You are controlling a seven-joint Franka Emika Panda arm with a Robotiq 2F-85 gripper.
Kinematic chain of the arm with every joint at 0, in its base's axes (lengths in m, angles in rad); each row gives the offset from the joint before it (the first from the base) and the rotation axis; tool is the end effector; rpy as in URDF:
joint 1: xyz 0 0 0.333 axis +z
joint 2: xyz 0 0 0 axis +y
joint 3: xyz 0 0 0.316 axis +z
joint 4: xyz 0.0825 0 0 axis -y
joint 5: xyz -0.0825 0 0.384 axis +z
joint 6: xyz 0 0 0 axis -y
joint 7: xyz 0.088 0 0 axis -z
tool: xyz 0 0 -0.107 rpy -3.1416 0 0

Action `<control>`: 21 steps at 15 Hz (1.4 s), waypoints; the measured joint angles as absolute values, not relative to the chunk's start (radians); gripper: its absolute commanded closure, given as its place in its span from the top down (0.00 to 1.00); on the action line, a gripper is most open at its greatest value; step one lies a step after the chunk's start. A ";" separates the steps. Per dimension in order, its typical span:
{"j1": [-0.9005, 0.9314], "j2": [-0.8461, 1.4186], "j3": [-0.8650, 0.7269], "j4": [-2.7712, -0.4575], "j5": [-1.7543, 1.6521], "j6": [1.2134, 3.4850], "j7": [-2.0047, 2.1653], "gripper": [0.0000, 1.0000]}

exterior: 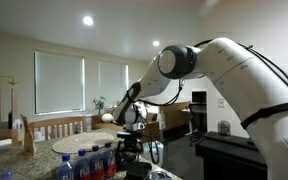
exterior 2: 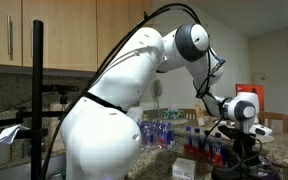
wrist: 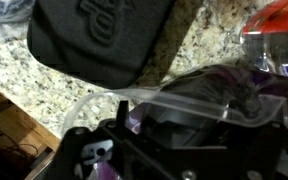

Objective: Remove the black object from the plastic

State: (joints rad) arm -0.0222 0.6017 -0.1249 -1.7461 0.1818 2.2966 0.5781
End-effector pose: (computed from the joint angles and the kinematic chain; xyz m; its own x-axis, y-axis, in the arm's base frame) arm 0.6559 -0.0862 0.2277 0.6746 -0.7347 -0.0718 -0.7376 -0.6748 -0.0244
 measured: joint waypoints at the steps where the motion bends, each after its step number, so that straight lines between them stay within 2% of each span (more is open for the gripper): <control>1: -0.018 0.606 -0.129 -1.746 0.179 2.305 0.578 0.67; 10: 0.010 0.595 -0.144 -1.741 0.147 2.329 0.574 0.12; 11: 0.010 0.593 -0.143 -1.741 0.147 2.330 0.573 0.09; 14: 0.011 0.582 -0.142 -1.745 0.147 2.332 0.573 0.05; 15: 0.011 0.577 -0.142 -1.748 0.147 2.332 0.573 0.08; 21: 0.017 0.516 -0.147 -1.779 0.108 2.345 0.572 0.08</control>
State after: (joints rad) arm 0.0174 0.5158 -0.1467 -1.7786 0.1080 2.3452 0.5723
